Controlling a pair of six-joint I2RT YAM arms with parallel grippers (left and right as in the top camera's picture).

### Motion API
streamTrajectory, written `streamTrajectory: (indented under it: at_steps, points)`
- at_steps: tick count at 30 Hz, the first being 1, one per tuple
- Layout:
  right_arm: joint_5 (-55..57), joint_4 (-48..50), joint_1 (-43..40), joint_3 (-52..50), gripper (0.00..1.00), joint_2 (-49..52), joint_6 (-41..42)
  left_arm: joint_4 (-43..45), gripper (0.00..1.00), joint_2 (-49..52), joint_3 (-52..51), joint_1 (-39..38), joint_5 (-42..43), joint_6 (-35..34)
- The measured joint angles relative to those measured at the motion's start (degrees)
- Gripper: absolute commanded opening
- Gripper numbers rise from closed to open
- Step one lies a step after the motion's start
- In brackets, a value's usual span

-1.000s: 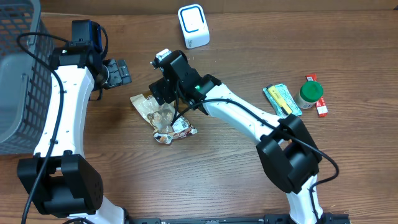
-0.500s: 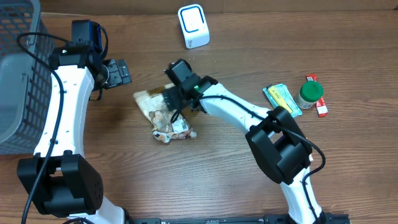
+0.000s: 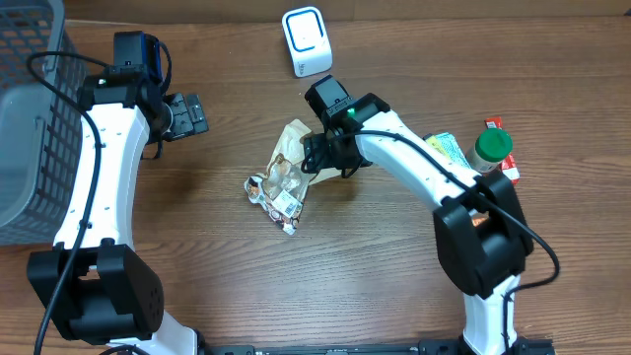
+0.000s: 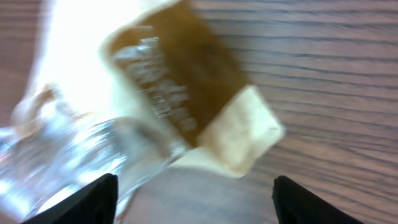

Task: Scan the item barcode
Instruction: 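Grasp the snack bag's top edge with the right gripper and lift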

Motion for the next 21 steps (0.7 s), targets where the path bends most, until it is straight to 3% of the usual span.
streamTrajectory:
  at_steps: [8,17,21]
  points:
    - [-3.58,6.88,-0.94,0.0,0.88,-6.56,-7.74,0.0,1.0,-0.02,0.0,0.0,0.0,0.0]
    - [-4.11,9.66,-1.4,0.0,0.88,-2.45,-16.09,0.0,1.0,-0.02,0.0,0.0,0.0,0.0]
    - [-4.24,10.23,-1.46,0.0,0.81,2.38,-17.35,0.0,1.0,0.0,0.0,0.0,0.0,0.02]
